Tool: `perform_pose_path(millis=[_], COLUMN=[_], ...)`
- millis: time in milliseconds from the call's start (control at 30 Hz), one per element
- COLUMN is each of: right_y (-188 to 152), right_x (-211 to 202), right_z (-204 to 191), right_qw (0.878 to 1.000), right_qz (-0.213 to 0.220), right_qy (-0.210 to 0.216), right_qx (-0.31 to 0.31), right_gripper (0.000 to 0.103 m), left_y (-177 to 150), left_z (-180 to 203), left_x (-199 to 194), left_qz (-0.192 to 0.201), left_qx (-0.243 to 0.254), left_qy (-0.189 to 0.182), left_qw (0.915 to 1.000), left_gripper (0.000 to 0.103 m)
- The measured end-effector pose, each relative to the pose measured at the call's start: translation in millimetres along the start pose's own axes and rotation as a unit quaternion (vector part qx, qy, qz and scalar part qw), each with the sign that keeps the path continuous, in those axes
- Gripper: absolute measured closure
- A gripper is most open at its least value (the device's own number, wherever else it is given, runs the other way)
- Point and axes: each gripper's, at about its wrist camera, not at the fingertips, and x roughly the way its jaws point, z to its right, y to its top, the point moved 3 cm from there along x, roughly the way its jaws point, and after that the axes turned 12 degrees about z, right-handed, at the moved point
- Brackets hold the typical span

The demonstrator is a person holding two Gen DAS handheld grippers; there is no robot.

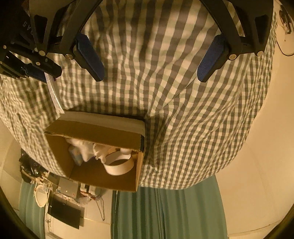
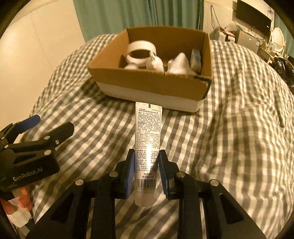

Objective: Organize objects
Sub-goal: 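Grasp the white tube with the right gripper and lift it, then lower the white tube into the box and open the right gripper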

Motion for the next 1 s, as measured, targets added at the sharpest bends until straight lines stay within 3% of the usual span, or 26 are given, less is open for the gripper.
perform_pose_path(millis=[267, 500, 733, 1000], right_y=[24.5, 72.3, 130.0, 179.7], right_x=[-45.3, -74.8, -78.2, -23.3], right_z=[-3.5, -11.5, -5.9, 8.5], right_qw=[0.999, 0.995, 0.991, 0.992], right_qz=[0.045, 0.096, 0.127, 0.113], right_qy=[0.004, 0.02, 0.028, 0.03], right_qx=[-0.005, -0.021, -0.04, -0.039], right_gripper=[0.078, 0.078, 0.078, 0.078], left_y=[19.8, 59.1, 103.9, 144.2], left_z=[3.6, 5.3, 8.1, 14.7], left_x=[-46.9, -68.2, -44.4, 12.2], left_qz=[0.048, 0.097, 0.128, 0.136], left_qx=[-0.001, -0.004, 0.012, 0.015], left_qy=[-0.022, -0.04, -0.037, -0.041], left_qw=[0.9986, 0.9945, 0.9911, 0.9897], left_gripper=[0.0, 0.0, 0.0, 0.0])
